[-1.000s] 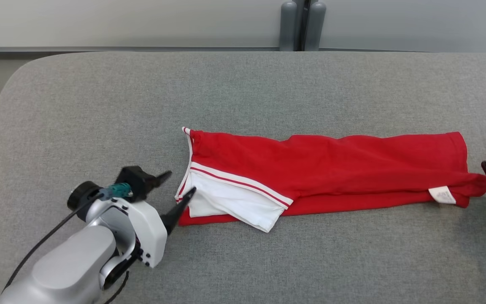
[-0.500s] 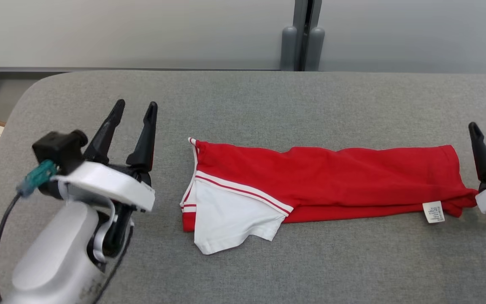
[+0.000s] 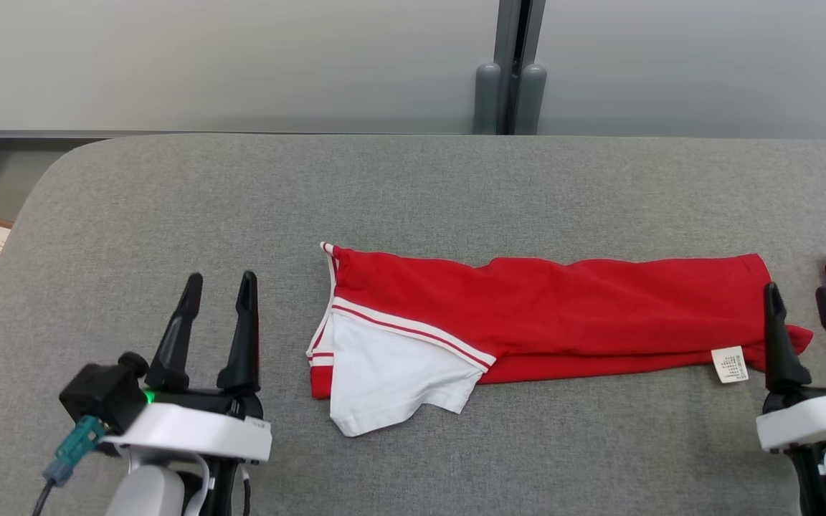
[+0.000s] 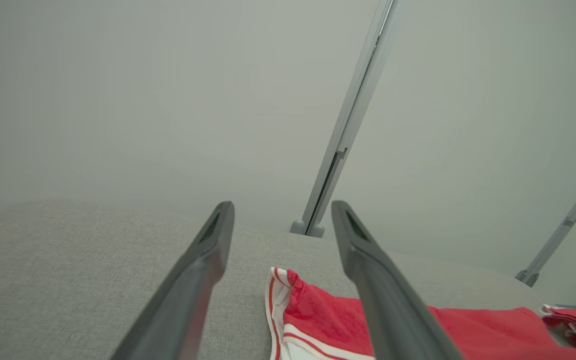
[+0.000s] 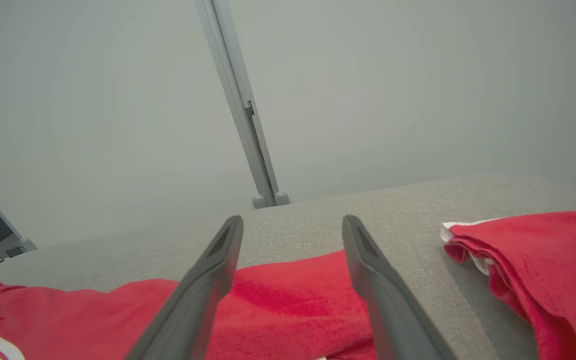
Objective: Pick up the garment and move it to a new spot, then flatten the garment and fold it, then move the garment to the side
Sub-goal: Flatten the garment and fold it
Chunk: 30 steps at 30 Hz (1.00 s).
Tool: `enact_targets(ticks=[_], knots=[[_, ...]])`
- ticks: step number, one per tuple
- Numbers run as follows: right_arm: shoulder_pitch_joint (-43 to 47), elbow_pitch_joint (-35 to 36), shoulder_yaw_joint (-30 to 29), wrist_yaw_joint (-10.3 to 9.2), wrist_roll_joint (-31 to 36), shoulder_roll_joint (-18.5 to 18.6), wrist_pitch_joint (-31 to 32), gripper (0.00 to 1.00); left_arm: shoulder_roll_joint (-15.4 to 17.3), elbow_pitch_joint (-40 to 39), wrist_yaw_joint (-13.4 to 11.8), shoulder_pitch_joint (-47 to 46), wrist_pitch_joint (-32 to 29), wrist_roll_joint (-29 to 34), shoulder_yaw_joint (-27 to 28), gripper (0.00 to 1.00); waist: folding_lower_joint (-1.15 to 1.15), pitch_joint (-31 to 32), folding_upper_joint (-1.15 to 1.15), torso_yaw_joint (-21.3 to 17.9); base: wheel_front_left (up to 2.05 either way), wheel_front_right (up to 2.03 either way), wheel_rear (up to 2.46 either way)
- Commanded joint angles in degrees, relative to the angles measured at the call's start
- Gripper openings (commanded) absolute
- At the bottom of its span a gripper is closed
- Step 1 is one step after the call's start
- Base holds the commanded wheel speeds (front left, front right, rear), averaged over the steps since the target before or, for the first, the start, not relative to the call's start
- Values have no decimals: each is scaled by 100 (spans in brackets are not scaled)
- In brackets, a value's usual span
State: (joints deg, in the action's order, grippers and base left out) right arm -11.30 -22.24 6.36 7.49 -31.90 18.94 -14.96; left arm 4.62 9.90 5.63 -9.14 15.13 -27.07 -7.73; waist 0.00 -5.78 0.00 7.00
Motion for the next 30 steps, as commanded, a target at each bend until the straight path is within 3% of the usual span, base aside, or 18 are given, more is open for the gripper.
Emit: enact_targets(ticks=[1, 11, 19, 30], knots=[[96, 25, -68, 1, 97, -74, -28, 100, -46, 23, 55, 120, -3, 139, 88, 100, 0, -3, 0, -13, 0, 0, 0], [-120, -594, -738, 1, 347, -477, -29, 100, -156, 88, 180, 88, -2, 403, -12, 100, 0, -265, 0, 20, 0, 0, 0], [-862, -1886, -1494, 1, 313, -673, 219, 100, -159, 131, 190, -159, -2, 381, -150, 100, 0, -622, 0, 179, 0, 0, 0], [-1253, -2715, -1226, 1, 30, -791, 724, 100, -159, 234, 193, -291, -2, 232, -266, 100, 0, -792, 0, 296, 0, 0, 0]])
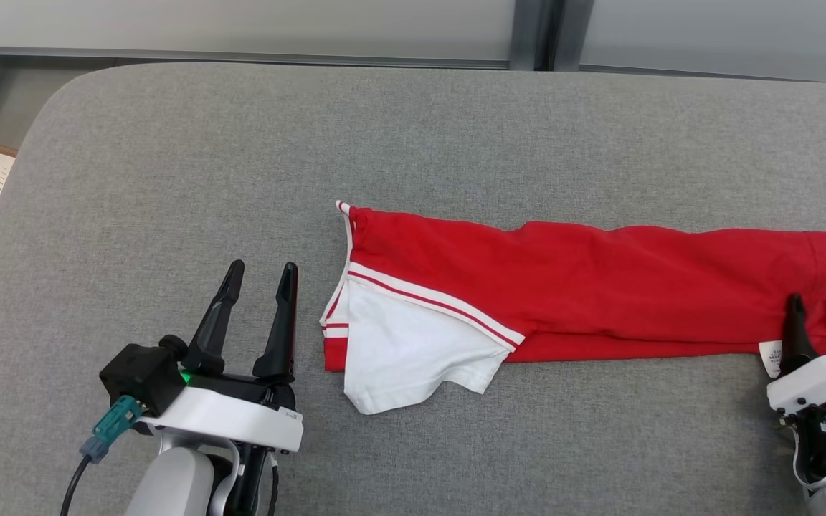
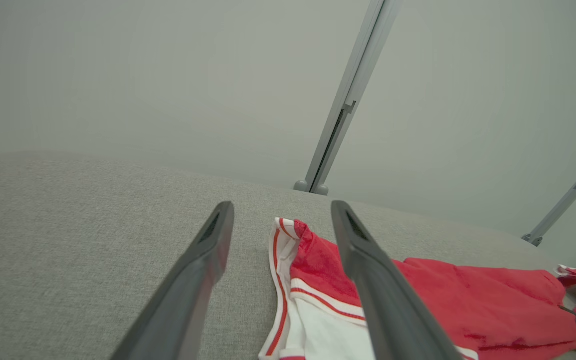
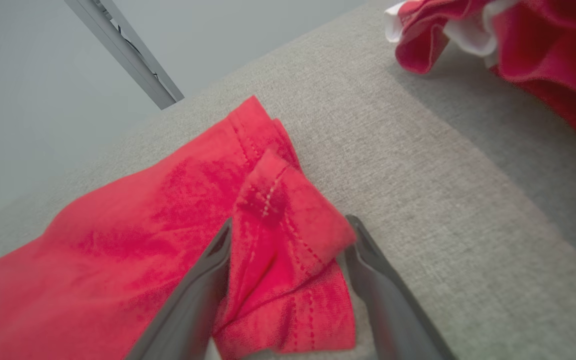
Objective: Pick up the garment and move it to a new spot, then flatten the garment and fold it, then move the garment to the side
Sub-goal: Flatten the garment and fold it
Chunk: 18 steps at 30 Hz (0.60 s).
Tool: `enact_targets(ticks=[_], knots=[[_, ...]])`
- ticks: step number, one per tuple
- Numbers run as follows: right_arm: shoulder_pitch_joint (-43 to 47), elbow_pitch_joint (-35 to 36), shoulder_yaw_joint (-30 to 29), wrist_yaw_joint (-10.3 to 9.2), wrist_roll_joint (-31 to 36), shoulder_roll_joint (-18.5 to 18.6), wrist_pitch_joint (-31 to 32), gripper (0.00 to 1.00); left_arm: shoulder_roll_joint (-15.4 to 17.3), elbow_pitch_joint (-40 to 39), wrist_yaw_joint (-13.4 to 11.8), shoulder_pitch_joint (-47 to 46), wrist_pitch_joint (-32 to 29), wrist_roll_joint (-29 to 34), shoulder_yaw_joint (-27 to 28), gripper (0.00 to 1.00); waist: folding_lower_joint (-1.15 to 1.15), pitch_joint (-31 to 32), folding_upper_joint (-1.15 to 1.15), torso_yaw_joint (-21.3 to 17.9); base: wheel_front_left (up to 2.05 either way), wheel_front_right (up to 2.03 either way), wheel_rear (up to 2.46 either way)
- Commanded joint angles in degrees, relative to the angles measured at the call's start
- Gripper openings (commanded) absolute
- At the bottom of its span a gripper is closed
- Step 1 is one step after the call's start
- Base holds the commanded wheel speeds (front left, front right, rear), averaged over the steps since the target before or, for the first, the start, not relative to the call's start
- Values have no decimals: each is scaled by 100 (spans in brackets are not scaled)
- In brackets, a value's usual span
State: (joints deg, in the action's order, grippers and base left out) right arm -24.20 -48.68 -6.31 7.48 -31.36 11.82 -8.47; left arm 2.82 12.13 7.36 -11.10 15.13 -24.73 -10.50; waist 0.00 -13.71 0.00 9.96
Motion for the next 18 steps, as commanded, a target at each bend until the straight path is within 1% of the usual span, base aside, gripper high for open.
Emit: enact_targets(ticks=[1, 2, 3, 4, 6, 10, 16, 18], knots=[[21, -109, 87, 3, -57, -101, 102, 100, 21, 16, 20, -113, -2, -8, 18, 100, 0, 6, 0, 0, 0, 0, 0], [19, -142, 131, 3, -105, -138, 147, 92, 20, 17, 20, -130, -2, -12, 29, 100, 0, 14, 0, -1, 0, 0, 0], [17, -164, 180, 3, -125, -143, 166, 34, 22, 17, 21, -137, -2, -15, 42, 100, 0, 24, 0, -4, 0, 0, 0], [10, -172, 240, 3, -150, -130, 162, 0, 21, 19, 21, -141, -2, -15, 48, 100, 0, 33, 0, -8, 0, 0, 0], [1, -160, 309, 3, -212, -100, 96, 0, 20, 30, 21, -135, -2, -11, 64, 100, 0, 62, 0, -20, 0, 0, 0], [-31, -147, 283, 2, -243, 124, -198, 0, 18, 40, 21, -101, -2, -3, 87, 100, 0, 152, 0, -59, 0, 0, 0], [-159, -186, -109, 0, -57, 444, -598, 0, 21, 55, 21, 0, -2, -9, 79, 100, 0, 298, 0, -123, 0, 0, 0], [-167, -127, -225, 0, 121, 524, -647, 0, 21, 57, 21, 12, -2, -29, 82, 100, 0, 344, 0, -141, 0, 0, 0]])
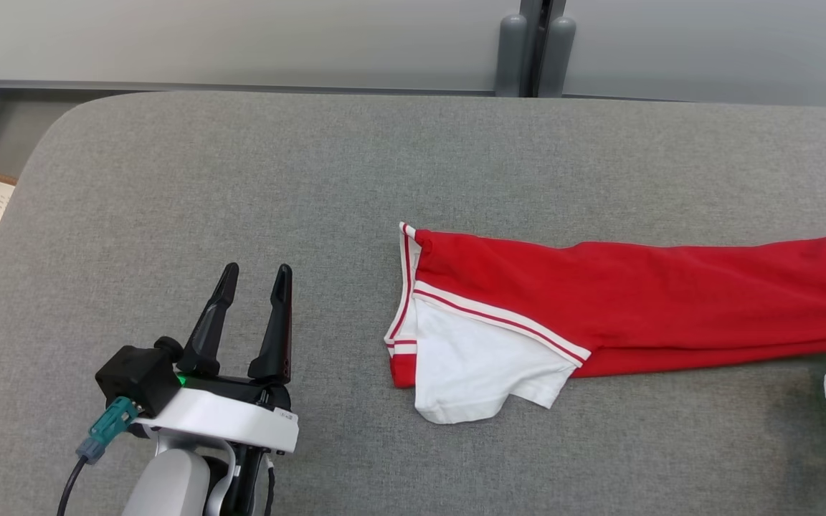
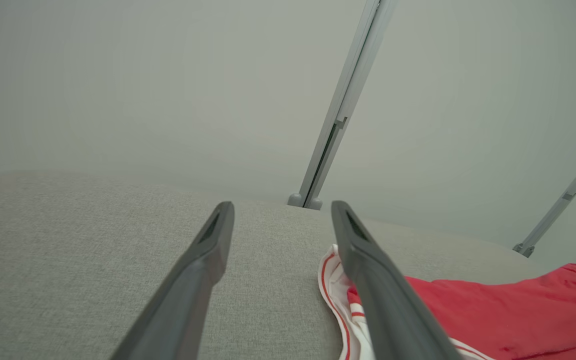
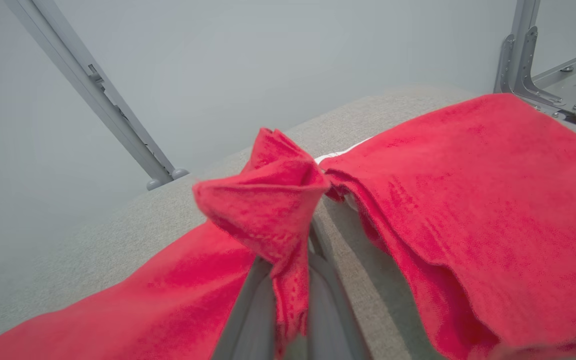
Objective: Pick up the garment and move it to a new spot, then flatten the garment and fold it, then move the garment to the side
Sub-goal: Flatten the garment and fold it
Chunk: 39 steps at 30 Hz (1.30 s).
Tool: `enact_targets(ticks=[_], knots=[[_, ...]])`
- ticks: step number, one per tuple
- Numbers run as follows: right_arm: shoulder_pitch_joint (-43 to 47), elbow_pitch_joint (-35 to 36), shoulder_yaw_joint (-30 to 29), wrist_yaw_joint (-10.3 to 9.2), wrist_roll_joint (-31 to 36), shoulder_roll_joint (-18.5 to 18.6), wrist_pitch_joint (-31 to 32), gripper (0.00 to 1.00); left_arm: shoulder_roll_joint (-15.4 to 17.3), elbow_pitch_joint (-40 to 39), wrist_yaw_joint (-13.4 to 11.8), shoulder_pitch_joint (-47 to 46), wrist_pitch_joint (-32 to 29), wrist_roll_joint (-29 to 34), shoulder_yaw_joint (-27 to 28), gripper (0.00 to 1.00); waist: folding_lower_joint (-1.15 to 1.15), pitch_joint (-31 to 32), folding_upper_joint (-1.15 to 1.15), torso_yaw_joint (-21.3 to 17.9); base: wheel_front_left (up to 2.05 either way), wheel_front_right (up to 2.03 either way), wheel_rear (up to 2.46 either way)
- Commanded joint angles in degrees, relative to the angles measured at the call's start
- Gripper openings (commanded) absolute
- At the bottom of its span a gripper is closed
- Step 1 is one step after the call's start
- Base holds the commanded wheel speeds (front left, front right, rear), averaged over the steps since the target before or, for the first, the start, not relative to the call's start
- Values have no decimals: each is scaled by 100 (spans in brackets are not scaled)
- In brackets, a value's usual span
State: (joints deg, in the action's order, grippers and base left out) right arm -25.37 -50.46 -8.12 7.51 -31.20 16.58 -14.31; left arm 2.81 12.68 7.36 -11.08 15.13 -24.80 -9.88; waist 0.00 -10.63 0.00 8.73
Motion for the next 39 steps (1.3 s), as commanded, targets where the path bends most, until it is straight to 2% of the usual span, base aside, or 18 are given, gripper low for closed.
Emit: enact_targets(ticks=[1, 5, 7, 14, 15, 22, 27, 38, 39], knots=[[-56, 110, -61, -3, 172, 43, -67, 0, 19, 0, 21, 27, -2, -35, 22, 100, 0, 59, 0, -25, 0, 0, 0], [-56, 402, 2, -2, 310, -53, -87, 0, 21, 6, 21, 78, -2, -60, 35, 100, 0, 116, 0, -40, 0, 0, 0], [-46, 780, 178, -2, 384, -202, -90, 0, 21, 28, 22, 116, -2, -88, 33, 100, 0, 178, 0, -46, 0, 0, 0], [60, 1824, 1167, -2, 348, -656, 173, 0, 22, 68, 16, 162, -2, -106, -21, 100, 0, 330, 0, 20, 0, 0, 0], [60, 1824, 1167, -2, 348, -656, 173, 0, 22, 68, 16, 162, -2, -106, -21, 100, 0, 330, 0, 20, 0, 0, 0], [100, 2581, 2142, -2, 206, -1139, 593, 0, 23, 107, 16, 229, -2, -112, -30, 100, 0, 358, 0, 212, 0, 0, 0], [-3, 2412, 2766, -2, 169, -1318, 616, 0, 24, 141, 7, 182, -2, -185, -139, 100, 0, 307, 0, 455, 0, 0, 0], [-278, 1262, 3648, -2, -239, -1361, 302, 0, 19, 178, -78, 143, -2, -377, -334, 100, 0, 82, 0, 1068, 0, 0, 0], [-296, 1131, 3713, -2, -226, -1359, 305, 34, 20, 217, -79, 163, -2, -419, -359, 100, 0, 72, 0, 1104, 0, 0, 0]])
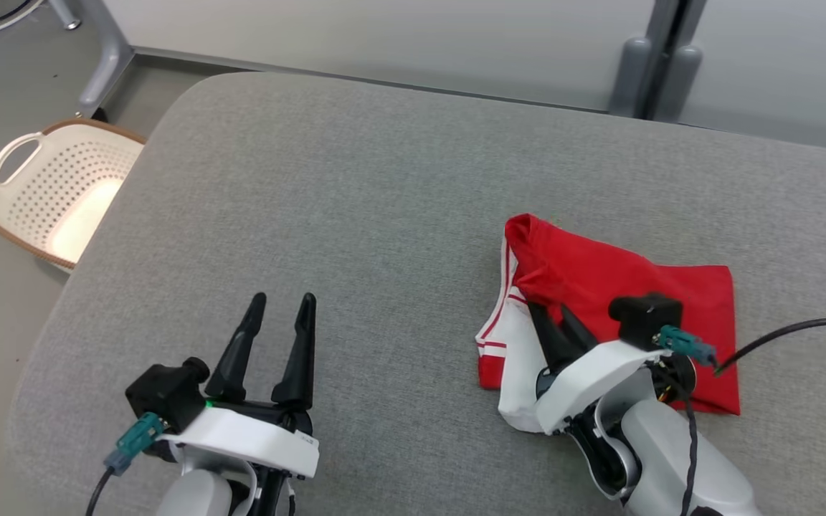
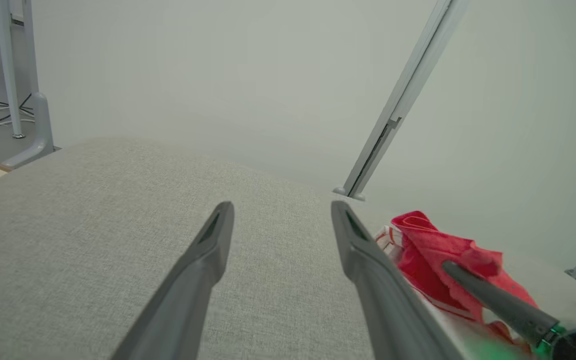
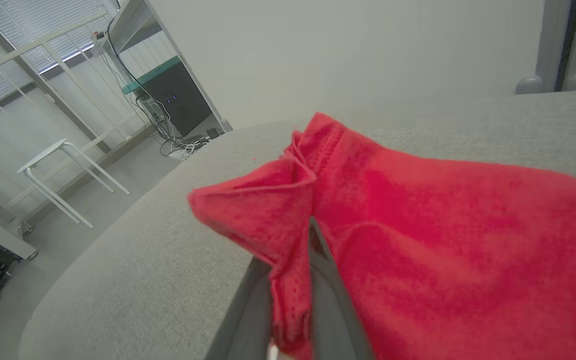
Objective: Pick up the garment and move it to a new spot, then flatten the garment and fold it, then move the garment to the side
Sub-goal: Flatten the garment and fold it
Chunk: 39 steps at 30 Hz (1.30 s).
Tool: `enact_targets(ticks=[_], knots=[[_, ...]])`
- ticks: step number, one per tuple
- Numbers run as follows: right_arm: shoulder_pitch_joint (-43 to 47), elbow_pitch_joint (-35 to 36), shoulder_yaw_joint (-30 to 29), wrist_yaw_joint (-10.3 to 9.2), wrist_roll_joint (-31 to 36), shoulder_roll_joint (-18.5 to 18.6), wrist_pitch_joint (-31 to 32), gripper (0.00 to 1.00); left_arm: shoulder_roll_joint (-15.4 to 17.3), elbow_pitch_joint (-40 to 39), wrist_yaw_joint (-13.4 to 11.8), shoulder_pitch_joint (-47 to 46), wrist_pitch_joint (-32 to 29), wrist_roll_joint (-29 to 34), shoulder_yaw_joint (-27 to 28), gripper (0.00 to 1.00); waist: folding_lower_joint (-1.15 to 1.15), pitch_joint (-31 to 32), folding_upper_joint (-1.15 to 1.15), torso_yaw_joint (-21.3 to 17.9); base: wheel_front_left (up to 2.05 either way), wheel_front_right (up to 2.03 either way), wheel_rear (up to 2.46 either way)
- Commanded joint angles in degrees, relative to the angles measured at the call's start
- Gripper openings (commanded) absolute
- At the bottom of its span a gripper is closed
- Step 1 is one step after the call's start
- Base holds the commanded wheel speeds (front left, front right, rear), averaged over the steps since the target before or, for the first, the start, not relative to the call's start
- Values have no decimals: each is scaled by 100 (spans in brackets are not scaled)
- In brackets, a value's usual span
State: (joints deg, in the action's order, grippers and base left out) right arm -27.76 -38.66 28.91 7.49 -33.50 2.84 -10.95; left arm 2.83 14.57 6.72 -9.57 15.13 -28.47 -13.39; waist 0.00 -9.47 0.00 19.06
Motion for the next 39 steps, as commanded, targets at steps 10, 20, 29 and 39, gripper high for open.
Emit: enact_targets(ticks=[10, 20, 29, 39], knots=[[51, -249, 1106, 1, -766, 19, 41, 100, 18, 216, -77, -45, -2, -128, -112, 100, 0, -58, 0, 195, 0, 0, 0], [-455, -218, 1189, 1, -1088, 22, -266, 100, 20, 117, -49, -43, -2, 30, 47, 100, 0, 78, 0, -240, 0, 0, 0], [-478, 185, -38, 1, 492, 617, -428, 100, 19, -217, -18, 19, -2, 175, 235, 100, 0, 215, 0, -767, 0, 0, 0], [970, 1595, -1870, 1, 2045, 665, -429, 100, 20, -462, 1, 114, -2, 274, 321, 100, 0, 289, 0, -1229, 0, 0, 0]])
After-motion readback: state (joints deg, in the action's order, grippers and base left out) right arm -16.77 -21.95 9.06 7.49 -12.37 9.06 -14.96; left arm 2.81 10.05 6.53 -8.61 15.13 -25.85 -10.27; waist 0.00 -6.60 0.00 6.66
